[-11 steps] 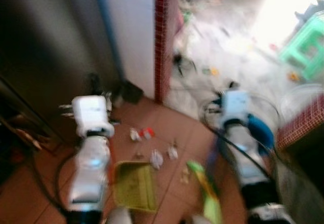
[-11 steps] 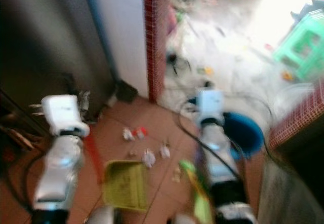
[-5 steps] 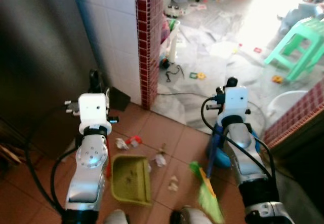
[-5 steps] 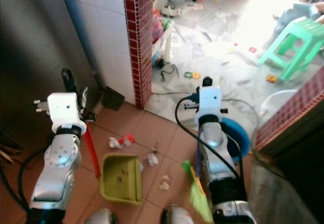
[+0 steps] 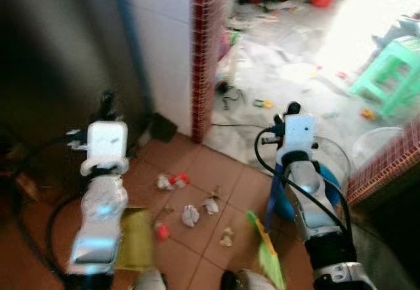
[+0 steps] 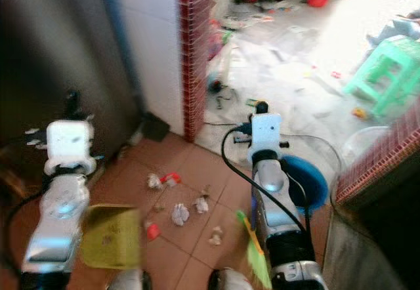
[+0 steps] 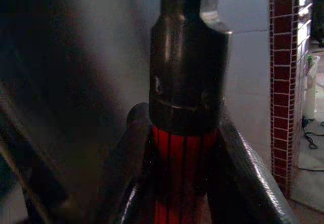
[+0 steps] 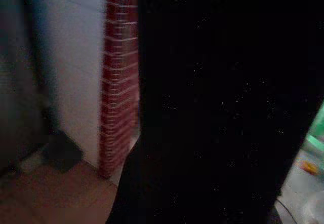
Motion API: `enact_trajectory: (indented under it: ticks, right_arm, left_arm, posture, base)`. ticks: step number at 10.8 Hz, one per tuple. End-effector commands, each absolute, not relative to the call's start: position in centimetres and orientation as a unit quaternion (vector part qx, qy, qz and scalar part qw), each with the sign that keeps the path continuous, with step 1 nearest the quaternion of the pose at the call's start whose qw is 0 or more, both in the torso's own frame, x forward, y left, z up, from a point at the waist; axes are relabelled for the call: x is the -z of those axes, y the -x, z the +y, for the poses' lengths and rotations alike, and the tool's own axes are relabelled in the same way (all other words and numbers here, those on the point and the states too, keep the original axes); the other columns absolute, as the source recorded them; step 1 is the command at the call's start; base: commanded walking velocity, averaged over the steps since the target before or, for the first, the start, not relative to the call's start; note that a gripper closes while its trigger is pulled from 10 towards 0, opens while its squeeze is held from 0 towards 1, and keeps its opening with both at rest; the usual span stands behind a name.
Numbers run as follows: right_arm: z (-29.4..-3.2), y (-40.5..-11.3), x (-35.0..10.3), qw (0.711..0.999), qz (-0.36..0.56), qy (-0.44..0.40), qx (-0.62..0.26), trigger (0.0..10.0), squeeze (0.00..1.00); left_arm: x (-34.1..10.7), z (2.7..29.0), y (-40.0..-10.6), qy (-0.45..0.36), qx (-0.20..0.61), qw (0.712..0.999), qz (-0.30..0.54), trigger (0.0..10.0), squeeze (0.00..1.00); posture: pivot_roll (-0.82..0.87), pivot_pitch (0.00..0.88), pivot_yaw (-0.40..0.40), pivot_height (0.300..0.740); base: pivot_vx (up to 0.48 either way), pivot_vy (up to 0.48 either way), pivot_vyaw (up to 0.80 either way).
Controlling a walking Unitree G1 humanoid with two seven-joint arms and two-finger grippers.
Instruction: Sweep floor
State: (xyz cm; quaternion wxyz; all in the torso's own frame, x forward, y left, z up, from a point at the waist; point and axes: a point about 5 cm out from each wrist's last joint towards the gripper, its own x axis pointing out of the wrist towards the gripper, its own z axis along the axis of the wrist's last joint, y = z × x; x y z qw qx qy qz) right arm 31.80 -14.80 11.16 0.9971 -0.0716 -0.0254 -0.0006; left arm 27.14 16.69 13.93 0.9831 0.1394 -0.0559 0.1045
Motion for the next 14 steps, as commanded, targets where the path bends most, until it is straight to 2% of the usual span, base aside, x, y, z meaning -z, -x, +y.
enact_trajectory:
  ticks: [1, 10, 14]
  right_arm:
    - [-14.5, -32.1, -11.7, 0.997, -0.036, 0.074, -0.006, 10.0, 0.00]
    - [-14.2, -32.8, -11.9, 0.998, -0.032, 0.057, -0.020, 10.0, 0.00]
    - [-14.8, -32.8, -11.9, 0.998, -0.027, 0.051, -0.011, 10.0, 0.00]
  left_arm:
    - [-14.9, 16.6, -27.3, -0.146, -0.107, 0.981, -0.076, 10.0, 0.00]
    - [-13.9, 16.8, -27.0, -0.144, -0.139, 0.979, -0.050, 10.0, 0.00]
    - [-13.9, 18.0, -27.5, -0.210, -0.181, 0.959, -0.052, 10.0, 0.00]
  posture:
    - [0.09, 0.078, -0.060, 0.740]
    - [0.09, 0.081, -0.112, 0.740]
    - [0.07, 0.088, -0.106, 0.740]
  base:
    - [0.000, 0.000, 0.80]
    - [0.000, 0.000, 0.05]
    - [0.000, 0.000, 0.00]
